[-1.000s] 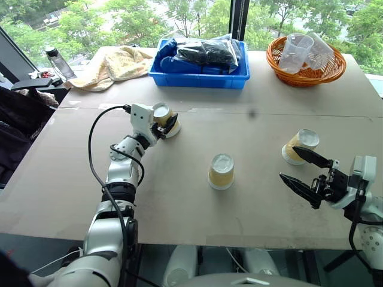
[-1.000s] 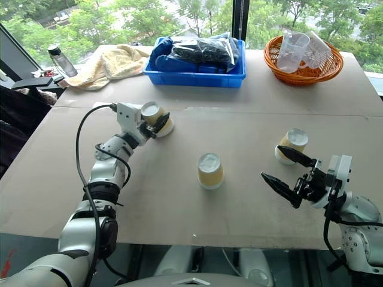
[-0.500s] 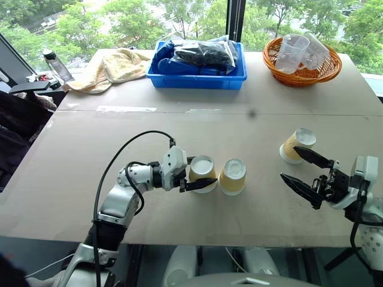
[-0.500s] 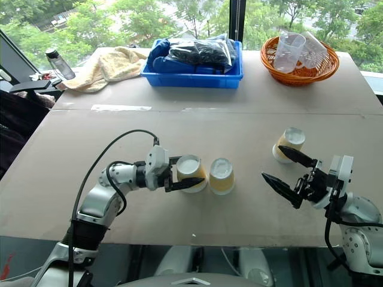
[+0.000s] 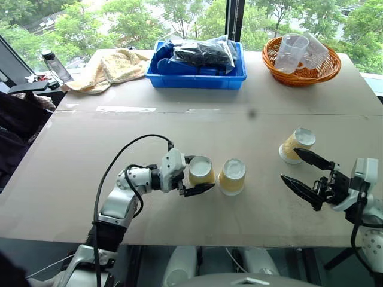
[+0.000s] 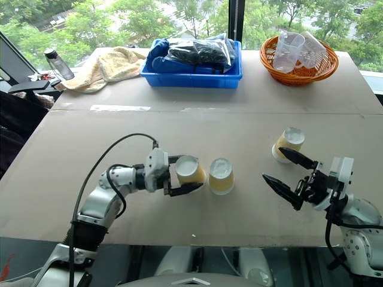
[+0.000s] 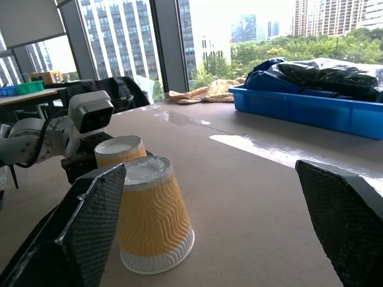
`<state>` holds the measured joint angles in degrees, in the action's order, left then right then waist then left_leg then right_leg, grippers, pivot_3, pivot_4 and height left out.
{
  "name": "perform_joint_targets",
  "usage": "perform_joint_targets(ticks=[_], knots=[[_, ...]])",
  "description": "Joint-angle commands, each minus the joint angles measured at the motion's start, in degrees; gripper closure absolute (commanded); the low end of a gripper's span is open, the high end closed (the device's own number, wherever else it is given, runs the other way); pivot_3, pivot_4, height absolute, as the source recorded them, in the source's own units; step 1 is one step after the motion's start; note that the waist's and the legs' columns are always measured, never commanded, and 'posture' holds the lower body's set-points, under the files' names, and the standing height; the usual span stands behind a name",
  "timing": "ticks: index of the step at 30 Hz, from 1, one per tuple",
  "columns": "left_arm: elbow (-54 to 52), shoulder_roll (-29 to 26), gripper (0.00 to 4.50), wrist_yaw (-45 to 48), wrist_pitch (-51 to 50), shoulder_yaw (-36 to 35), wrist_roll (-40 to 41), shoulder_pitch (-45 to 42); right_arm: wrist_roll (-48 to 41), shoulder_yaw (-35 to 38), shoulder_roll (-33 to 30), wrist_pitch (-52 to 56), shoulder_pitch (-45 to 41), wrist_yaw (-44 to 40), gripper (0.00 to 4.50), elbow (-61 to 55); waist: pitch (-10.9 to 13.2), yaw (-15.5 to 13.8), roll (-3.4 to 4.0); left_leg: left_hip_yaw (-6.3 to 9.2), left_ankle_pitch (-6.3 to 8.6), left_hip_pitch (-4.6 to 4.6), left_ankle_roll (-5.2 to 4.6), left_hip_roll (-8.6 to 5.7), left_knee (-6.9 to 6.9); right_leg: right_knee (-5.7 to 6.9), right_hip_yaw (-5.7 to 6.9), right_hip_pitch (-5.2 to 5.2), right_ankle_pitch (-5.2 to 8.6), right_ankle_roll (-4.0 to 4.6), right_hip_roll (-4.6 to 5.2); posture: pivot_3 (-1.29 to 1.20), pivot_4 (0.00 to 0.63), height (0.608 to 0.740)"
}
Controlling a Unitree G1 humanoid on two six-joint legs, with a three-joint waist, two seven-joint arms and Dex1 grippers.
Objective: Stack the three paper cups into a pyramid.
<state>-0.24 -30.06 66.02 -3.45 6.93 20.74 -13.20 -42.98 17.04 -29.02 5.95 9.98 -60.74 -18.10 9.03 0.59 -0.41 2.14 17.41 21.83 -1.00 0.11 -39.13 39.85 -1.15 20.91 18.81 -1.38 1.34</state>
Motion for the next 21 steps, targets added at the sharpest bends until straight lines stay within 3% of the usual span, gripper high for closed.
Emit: perform_joint_targets(ticks=[1, 5, 9, 15, 21], knots=[[-8.6, -1.6, 0.05, -0.4, -3.1, -3.6, 5.3, -0.5, 1.0, 3.0, -0.4, -2.2, 0.0, 1.4, 0.00, -0.1, 0.0, 0.0, 0.00, 0.00, 0.00, 0.00, 0.00, 0.00, 0.00, 0.00, 0.00, 0.00, 0.00, 0.00, 0.00, 0.00, 0.150, 0.740], [-18.2, -5.1, 0.05, -0.6, -9.9, -6.3, 11.3, 0.1, 2.7, 5.3, 0.4, -4.0, -0.2, 4.6, 0.00, 0.9, 0.0, 0.0, 0.02, -0.01, 0.00, 0.01, 0.00, 0.00, 0.00, -0.01, -0.01, 0.00, 0.00, 0.00, 0.01, 0.00, 0.150, 0.740], [-24.6, -8.4, 0.05, -2.2, -17.6, -9.0, 17.8, -0.7, 10.1, 5.3, -0.6, -5.7, -1.4, 9.9, 0.00, 4.1, 0.0, 0.1, 0.05, -0.02, 0.00, -0.01, 0.01, 0.01, 0.02, -0.01, -0.03, -0.01, 0.00, 0.00, 0.00, 0.00, 0.150, 0.740], [-27.0, -12.7, 0.05, -2.8, -26.5, -9.8, 23.5, -8.0, 22.4, 0.4, -0.6, -2.0, -6.6, 21.8, 0.00, 8.0, 0.1, 0.1, 0.13, -0.03, -0.02, -0.03, 0.03, 0.00, -0.01, 0.03, -0.04, 0.00, 0.00, 0.00, -0.03, 0.00, 0.150, 0.740], [-26.2, -14.5, 0.05, -3.3, -29.7, -11.2, 25.2, -11.9, 24.0, 0.3, 0.8, 1.9, -11.3, 28.7, 0.00, 9.9, 0.1, 0.2, 0.13, -0.09, -0.14, 0.05, 0.24, 0.01, 0.04, -0.02, -0.11, 0.07, 0.00, 0.00, -0.10, 0.00, 0.150, 0.740]])
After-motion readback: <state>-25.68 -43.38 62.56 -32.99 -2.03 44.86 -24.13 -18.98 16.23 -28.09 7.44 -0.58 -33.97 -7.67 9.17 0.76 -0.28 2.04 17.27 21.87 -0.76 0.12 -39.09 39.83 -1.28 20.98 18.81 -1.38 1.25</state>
